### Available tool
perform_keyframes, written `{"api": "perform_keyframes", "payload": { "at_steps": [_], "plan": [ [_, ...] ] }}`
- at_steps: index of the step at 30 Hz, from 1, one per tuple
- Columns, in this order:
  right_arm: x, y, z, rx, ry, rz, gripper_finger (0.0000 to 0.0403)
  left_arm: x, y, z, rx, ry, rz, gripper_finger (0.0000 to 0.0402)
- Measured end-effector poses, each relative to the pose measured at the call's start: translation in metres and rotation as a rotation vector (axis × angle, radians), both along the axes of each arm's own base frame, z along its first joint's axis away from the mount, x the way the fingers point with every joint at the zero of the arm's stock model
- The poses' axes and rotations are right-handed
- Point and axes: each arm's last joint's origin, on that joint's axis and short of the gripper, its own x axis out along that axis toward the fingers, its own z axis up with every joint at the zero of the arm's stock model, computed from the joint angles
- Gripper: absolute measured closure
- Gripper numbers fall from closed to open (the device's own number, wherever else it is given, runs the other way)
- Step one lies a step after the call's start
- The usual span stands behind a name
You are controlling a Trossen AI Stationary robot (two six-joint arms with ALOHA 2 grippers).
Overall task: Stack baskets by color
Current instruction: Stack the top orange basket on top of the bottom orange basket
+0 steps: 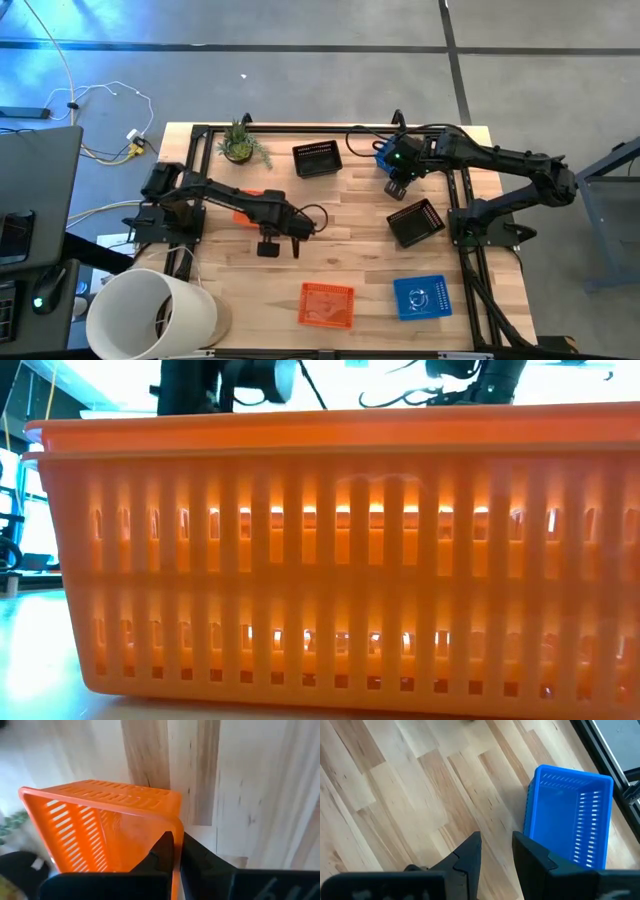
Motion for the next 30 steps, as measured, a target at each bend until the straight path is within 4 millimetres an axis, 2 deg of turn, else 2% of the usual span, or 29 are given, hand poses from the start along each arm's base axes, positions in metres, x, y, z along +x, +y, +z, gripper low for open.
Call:
{"api": "perform_keyframes", "payload": {
  "at_steps": [7,20,30],
  "plan": [
    [0.000,0.000,0.000,0.008,-0.011,-0.023,0.0307,0.005,-0.026,0.029,0.051,-0.043,-0.011,0.0401],
    [0.007,-0.002,0.003,-0.014,-0.084,-0.023,0.0307,0.015,-0.083,0.081,0.013,-0.305,0.035,0.0401],
    [0.010,0.006,0.004,0.027,-0.122,-0.074,0.0307,0.014,-0.130,0.110,-0.049,-0.498,-0.087,0.0401]
  ]
}}
